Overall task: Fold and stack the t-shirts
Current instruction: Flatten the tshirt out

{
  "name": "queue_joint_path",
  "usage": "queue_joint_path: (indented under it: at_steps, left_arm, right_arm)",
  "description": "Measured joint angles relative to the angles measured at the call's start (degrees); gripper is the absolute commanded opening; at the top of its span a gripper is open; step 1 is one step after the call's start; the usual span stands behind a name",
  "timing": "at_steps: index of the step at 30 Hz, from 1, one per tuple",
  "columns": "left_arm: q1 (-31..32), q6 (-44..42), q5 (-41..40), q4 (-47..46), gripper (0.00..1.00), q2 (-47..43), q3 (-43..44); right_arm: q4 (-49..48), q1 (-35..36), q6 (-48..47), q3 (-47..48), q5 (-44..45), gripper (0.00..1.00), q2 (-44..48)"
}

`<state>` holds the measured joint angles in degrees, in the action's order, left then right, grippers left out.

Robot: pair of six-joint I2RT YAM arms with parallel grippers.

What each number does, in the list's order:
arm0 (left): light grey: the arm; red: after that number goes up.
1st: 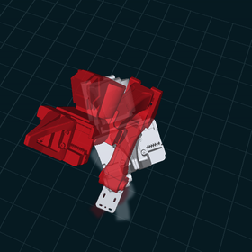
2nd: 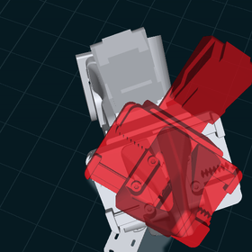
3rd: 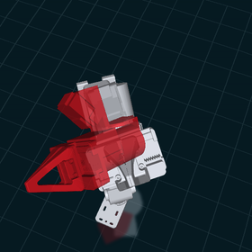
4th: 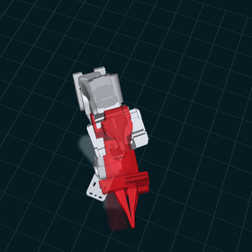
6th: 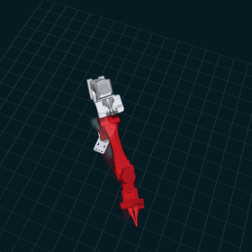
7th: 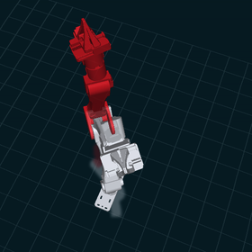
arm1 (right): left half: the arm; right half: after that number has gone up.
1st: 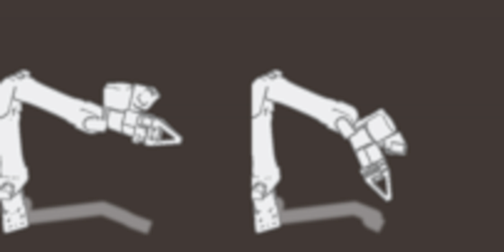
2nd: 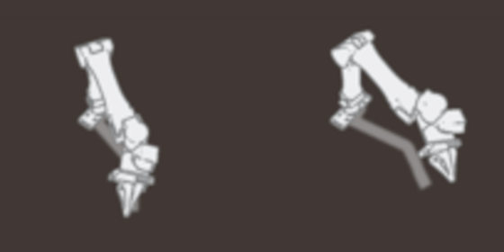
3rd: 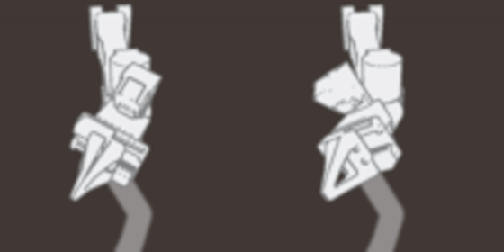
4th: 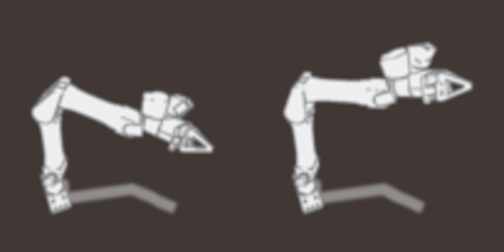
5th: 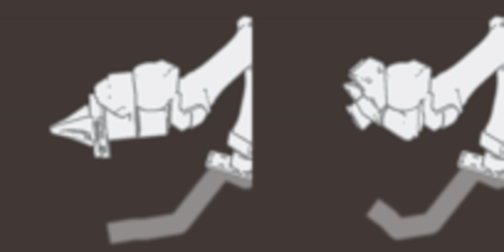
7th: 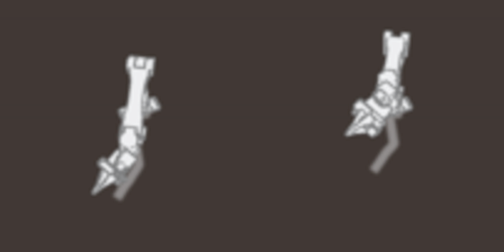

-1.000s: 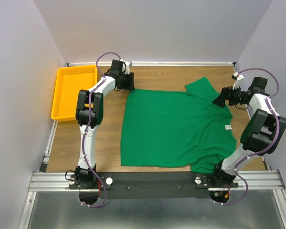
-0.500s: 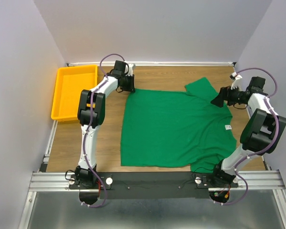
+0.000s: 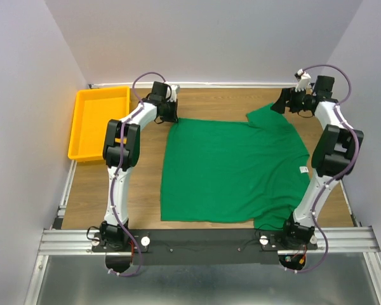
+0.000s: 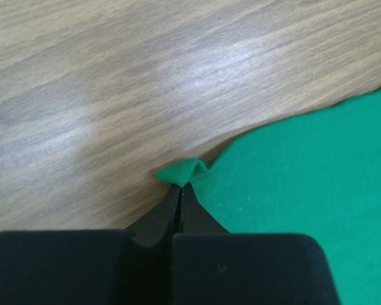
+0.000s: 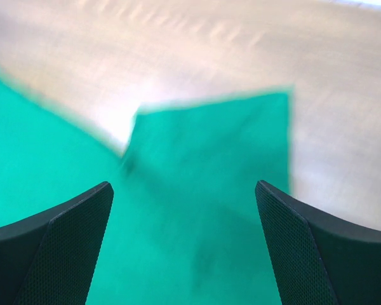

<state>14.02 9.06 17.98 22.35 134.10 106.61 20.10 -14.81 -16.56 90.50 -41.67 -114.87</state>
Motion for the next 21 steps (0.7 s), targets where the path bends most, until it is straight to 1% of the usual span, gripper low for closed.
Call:
queue_joint_path:
  at_steps: [2,3,6,8,10,11,13,14,18,21]
  left_arm:
    - [0.0,0.0,-0.1,-0.4,0.0,-0.7,-1.1]
    - [0.0,0.0,-0.1,-0.6,0.0,-0.9,-1.4]
    - [0.0,0.0,-0.2,-0.9,0.0,-1.7,-2.2]
    - [0.0,0.0,-0.3,-1.0,0.0,-2.1,-2.3]
    - [0.0,-0.1,-0.3,-1.0,0.0,-2.4,-2.3]
    - [0.0,-0.1,-0.3,-1.0,0.0,-2.6,-2.3]
    - [0.0,-0.1,-0.3,-1.2,0.0,-2.8,-2.3]
    - [0.0,-0.1,-0.2,-1.3,0.0,-2.8,-2.3]
    - [0.0,-0.1,-0.2,-1.4,0.0,-2.8,-2.3]
    - [0.0,-0.1,-0.2,-1.4,0.0,-2.8,-2.3]
  right_arm:
    - [-1.9,0.0,5.0,9.2,-0.1,0.98,-8.3]
    - [-2.0,0.0,6.7,12.2,-0.1,0.97,-11.4]
    - [-1.9,0.0,12.2,18.6,1.0,0.89,-19.3]
    - [-1.4,0.0,15.0,21.5,2.4,0.84,-22.7]
    - [-0.8,0.0,17.1,24.4,3.5,0.78,-25.4]
    - [-0.7,0.0,17.8,25.2,3.8,0.77,-26.0]
    - [-0.5,0.0,19.1,27.4,4.5,0.71,-27.5]
    - [-0.2,0.1,19.9,29.1,5.0,0.71,-28.4]
    - [0.2,0.2,21.8,35.6,6.2,0.64,-31.6]
    - [0.5,0.3,23.0,39.4,6.8,0.62,-33.9]
